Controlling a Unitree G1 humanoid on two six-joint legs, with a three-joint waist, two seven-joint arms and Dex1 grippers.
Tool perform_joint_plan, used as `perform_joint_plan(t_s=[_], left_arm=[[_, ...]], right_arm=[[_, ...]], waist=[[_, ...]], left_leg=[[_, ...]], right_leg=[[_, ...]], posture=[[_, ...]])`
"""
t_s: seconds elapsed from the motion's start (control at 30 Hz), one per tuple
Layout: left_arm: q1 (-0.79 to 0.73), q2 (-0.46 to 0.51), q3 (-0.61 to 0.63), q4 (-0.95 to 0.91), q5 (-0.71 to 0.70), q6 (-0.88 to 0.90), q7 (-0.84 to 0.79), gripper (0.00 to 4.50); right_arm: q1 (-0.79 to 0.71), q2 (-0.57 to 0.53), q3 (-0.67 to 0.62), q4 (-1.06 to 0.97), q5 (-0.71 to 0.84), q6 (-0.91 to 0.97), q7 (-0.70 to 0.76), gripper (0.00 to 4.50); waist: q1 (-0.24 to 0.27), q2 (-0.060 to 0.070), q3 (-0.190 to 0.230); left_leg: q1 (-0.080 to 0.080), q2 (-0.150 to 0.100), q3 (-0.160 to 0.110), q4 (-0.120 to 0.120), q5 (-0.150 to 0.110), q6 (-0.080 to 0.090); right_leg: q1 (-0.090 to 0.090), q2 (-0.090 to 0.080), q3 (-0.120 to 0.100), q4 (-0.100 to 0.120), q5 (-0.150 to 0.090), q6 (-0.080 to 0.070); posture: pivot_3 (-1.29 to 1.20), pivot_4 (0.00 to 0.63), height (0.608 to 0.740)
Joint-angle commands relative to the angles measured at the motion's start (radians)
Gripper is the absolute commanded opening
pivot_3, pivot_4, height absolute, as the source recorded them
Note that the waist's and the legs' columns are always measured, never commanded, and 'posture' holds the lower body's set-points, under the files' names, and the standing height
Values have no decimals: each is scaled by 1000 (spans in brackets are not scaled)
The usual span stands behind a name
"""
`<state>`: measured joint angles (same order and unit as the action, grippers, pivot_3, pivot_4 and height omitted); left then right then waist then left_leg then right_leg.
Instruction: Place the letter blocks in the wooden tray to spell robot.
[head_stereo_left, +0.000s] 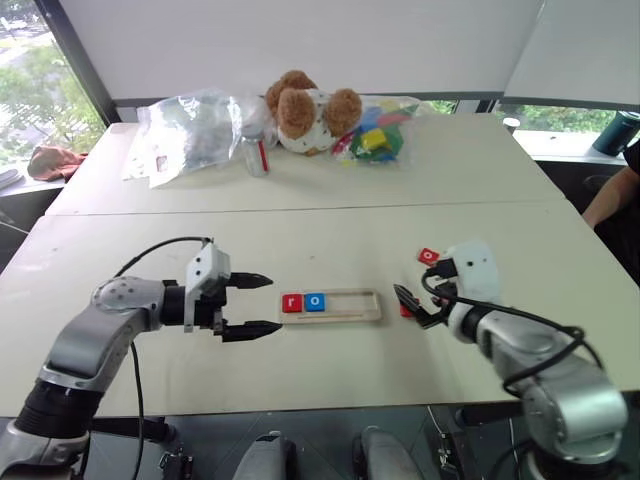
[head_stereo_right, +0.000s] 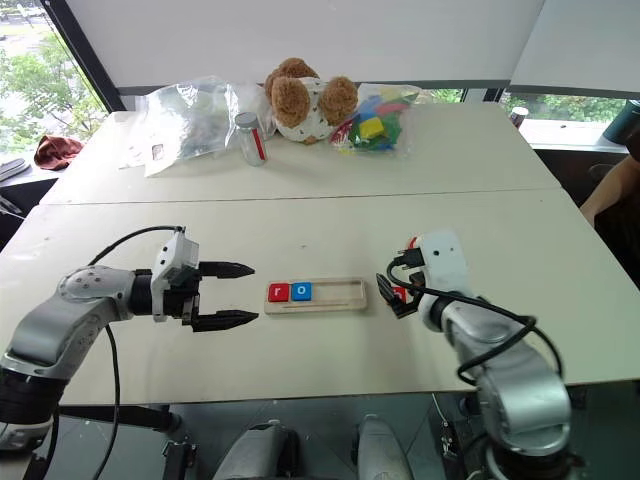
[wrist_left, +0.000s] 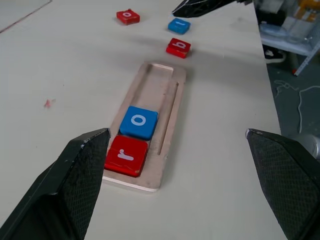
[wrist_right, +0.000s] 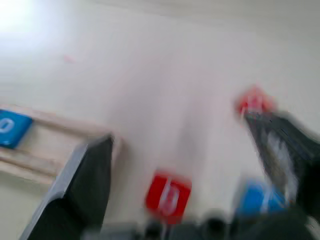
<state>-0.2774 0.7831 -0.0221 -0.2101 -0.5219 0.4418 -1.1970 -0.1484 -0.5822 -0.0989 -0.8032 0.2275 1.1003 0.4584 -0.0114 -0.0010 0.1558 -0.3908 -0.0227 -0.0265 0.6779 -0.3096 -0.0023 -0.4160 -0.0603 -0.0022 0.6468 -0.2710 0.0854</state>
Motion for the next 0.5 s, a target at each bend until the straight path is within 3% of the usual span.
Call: perform_joint_plan(t_s=[0.03,0.2,0.33,0.5], left_arm=[[-9,-3,17,-69,-24,-15,-8,4500],[17,-38,-13,-113,-3,-39,19,4500],[44,-55,-32,-127,19,-53,37,4500],[81,-68,-36,-154,26,-60,65,4500]], right_arm=[[95,-113,-66,222,83,-462,386,4465],[-54,-210,21,685,59,-847,694,4465],[-171,-204,110,896,14,-996,806,4465],[-235,-205,165,1033,-14,-1102,881,4465]], waist=[[0,-2,1],[-10,-4,7],[-4,-5,9],[2,-4,9]], left_leg=[[1,0,0,0,-1,1],[6,0,3,3,-1,2],[15,2,3,0,-1,2],[13,2,2,-2,-1,2]], right_leg=[[2,0,0,-1,0,0],[7,-2,2,-2,0,1],[13,-2,4,0,0,0],[11,-3,4,-1,0,0]], posture=[[0,150,740],[0,150,740],[0,150,740],[0,150,740]])
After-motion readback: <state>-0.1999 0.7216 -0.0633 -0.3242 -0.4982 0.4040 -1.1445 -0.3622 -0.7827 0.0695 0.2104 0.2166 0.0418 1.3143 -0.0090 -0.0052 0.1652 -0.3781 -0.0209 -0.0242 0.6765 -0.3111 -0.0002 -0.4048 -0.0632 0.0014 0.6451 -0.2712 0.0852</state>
